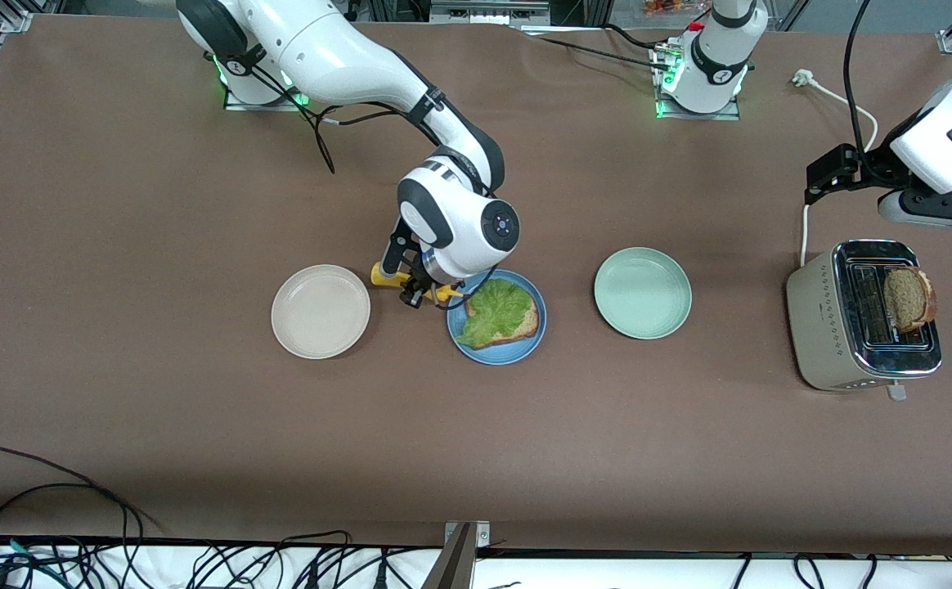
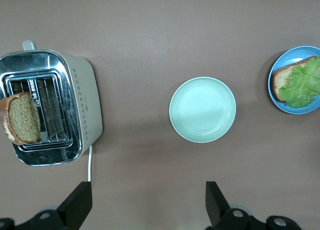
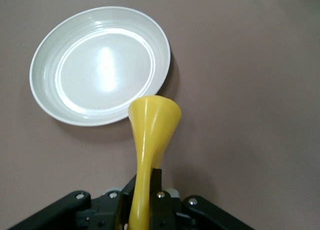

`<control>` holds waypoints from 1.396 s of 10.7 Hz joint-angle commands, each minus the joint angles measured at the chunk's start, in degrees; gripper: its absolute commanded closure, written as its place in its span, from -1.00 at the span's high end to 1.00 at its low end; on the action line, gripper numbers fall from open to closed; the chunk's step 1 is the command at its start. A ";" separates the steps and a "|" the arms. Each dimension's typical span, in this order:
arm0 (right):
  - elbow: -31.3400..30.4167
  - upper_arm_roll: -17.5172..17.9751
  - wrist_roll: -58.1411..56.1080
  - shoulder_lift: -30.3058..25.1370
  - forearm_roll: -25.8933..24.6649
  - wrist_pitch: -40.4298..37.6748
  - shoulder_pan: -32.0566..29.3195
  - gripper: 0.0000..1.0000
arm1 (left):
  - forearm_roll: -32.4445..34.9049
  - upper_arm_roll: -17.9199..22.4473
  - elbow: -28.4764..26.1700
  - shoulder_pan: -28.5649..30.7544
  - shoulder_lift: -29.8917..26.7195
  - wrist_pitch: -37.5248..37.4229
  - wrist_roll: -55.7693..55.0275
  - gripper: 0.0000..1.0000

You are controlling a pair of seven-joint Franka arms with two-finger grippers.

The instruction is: Make sandwich in blue plate with both arms

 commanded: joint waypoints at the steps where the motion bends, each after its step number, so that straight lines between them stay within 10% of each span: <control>1: 4.79 -1.77 2.07 3.66 -1.20 3.86 2.91 -1.00 | 0.21 -0.18 1.34 -0.38 0.27 -0.53 -0.52 1.00; 15: 3.91 -9.70 -11.89 1.14 -0.95 -0.14 -5.59 -1.00 | 0.56 -0.27 1.43 -0.38 0.18 -0.53 -0.52 1.00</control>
